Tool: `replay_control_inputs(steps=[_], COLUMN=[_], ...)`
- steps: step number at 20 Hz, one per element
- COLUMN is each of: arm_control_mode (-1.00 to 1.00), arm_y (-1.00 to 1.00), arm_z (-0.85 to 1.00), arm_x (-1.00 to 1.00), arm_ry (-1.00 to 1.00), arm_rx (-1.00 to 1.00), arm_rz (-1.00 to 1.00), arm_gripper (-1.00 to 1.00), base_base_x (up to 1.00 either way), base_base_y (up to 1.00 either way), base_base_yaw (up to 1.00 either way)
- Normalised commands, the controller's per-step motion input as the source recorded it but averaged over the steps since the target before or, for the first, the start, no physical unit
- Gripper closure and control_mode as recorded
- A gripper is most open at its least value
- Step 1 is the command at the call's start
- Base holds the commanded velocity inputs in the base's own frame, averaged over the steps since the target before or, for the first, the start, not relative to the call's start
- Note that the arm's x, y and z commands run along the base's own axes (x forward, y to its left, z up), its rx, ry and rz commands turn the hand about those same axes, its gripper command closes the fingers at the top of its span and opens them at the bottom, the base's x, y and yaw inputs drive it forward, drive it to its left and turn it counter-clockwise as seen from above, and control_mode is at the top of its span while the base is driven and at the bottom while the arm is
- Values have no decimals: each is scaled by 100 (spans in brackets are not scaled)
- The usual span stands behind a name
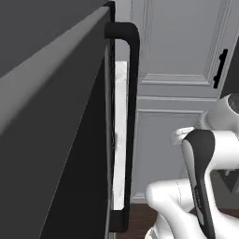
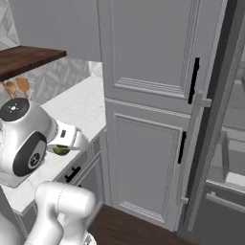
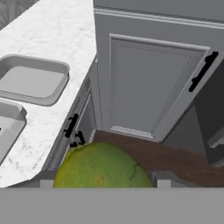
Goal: Place one lime and one chicken drumstick in each tupperware on the nearby counter, to pack two identical lunches.
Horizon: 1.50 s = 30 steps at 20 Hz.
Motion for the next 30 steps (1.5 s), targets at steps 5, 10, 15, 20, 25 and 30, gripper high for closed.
replay_control_inputs(steps=[5,10,15,20,25,30], arm_control_mode=[100,100,100,100,100,-100], arm_y=[0,0,0,0,0,16], arm_z=[0,0,0,0,0,-10], arm_x=[0,0,0,0,0,7], arm_ry=[0,0,0,0,0,0], arm_rx=[0,0,0,0,0,-1], arm_rz=[0,0,0,0,0,6], arm_gripper=[100,100,100,100,100,100], base_base_x=[98,100,98,98,86,42], base_base_y=[0,0,1,10,21,39], base_base_yaw=[34,51,61,63,60,36])
